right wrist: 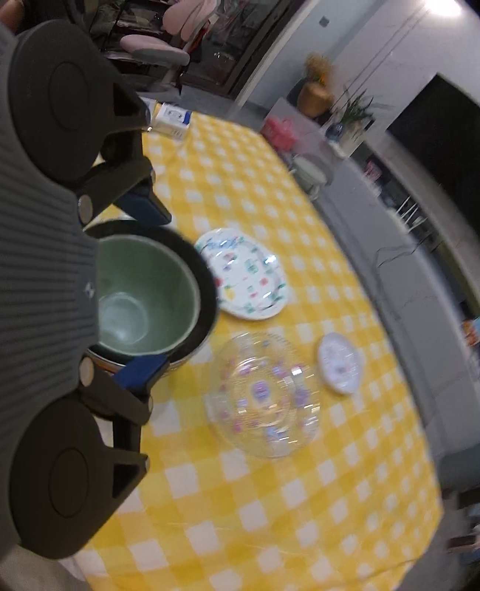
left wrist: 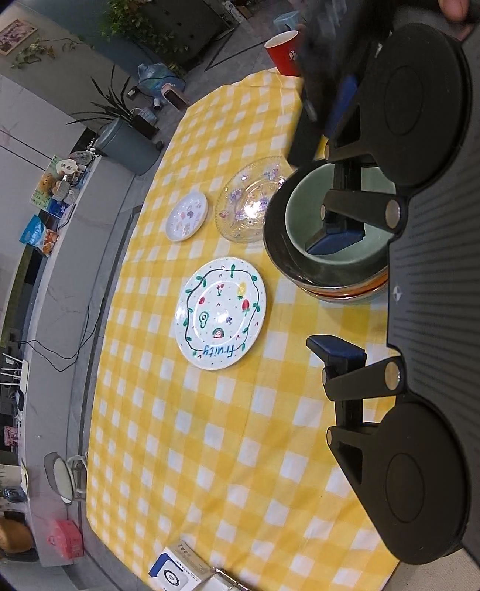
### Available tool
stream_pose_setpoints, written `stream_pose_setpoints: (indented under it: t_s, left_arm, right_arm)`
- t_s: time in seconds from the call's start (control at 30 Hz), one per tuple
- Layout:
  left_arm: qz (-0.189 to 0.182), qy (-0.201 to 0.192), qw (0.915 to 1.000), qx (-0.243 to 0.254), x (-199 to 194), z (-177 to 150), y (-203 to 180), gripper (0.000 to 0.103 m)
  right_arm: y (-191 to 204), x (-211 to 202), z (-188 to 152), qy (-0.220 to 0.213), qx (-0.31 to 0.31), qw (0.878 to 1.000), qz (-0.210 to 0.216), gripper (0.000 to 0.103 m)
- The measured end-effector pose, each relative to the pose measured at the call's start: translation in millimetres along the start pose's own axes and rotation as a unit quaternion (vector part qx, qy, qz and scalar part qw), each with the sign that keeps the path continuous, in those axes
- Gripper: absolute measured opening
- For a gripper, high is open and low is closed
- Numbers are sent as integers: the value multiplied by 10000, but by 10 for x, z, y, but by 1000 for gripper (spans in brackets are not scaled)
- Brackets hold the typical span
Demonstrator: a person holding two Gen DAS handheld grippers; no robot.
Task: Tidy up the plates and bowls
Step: 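Lower the pale green bowl into the bowl stack and open both grippers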
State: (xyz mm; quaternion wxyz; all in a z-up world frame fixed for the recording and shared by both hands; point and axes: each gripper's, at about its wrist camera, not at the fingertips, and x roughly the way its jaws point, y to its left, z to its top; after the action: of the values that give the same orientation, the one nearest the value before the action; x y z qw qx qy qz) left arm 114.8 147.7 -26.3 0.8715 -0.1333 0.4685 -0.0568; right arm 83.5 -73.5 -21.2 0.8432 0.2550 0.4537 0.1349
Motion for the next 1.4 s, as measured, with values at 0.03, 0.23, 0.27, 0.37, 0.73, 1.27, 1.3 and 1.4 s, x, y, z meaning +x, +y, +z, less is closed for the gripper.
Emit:
stream_pose_setpoints:
  t_s: [0.03,0.23,0.27,0.37,0.73,1.27,1.3,1.4]
  left_arm:
    - [1,15,9999,113,10,-12,-21,58]
    - [-13,84,9989,465,160,-103,-154,63]
    - [36,41,9979,641,192,-132,-197,64]
    - [239,183,9964,797,358,-192,-257,66]
    - [-239,611,9970,-407,727,-268,16,62]
    - [-105,636,9974,-326,638,-181,145,48]
    - [-72,624,9974,-340,627,-173,165,46]
    - [-30,640,9971,-400,605,-153,240,45]
  right_arm:
    - [-3,-60,23,-76,8,9999,127,89]
    - [-105,-32,47,-298,-333,9959,-786,92]
    - [-142,17,35,-229,-371,9949,-910,92]
    - [-262,223,-13,210,-440,9936,-1015,92]
    - [-490,585,-198,827,288,9931,-782,56]
    - [-111,676,-319,759,-394,9917,-962,41]
    - [-77,702,-323,783,-438,9913,-961,41]
    - [4,763,-337,838,-536,9905,-945,41]
